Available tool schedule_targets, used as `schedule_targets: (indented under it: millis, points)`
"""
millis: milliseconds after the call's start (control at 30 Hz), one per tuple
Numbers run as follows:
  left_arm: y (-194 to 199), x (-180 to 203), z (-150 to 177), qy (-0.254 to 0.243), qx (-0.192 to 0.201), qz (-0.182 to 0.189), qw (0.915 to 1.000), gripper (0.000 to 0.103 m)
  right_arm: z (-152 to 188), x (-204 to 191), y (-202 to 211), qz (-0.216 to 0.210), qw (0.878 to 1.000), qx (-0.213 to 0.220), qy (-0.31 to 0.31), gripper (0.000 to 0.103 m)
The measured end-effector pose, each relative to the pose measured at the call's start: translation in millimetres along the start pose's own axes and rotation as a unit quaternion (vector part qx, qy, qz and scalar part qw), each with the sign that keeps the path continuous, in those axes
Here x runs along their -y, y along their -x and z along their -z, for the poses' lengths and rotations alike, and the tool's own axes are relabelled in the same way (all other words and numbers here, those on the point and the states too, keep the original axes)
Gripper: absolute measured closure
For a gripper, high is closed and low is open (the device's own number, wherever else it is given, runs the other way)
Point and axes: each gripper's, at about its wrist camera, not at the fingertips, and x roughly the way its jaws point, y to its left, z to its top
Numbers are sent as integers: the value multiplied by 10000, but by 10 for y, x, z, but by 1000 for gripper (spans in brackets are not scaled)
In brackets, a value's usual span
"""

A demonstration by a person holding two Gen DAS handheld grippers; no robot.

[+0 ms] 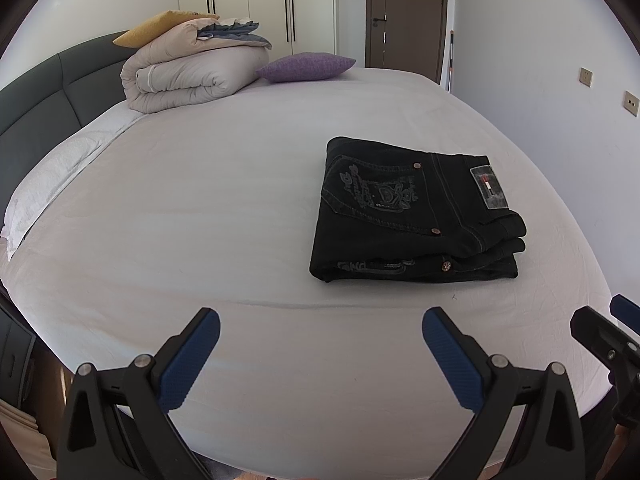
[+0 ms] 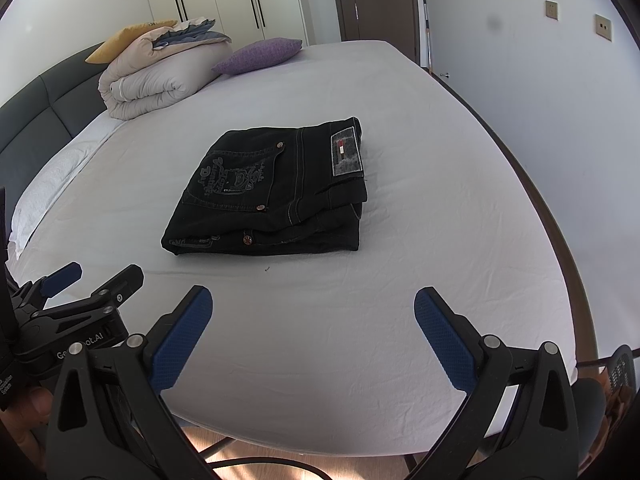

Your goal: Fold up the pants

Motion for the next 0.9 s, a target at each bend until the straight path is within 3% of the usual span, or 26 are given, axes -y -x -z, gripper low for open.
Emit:
schedule_targets:
  millis: [900]
  points:
    - [-13, 6, 50, 9, -65, 39, 10000, 0, 19, 21, -35, -15, 10000, -38, -1, 0]
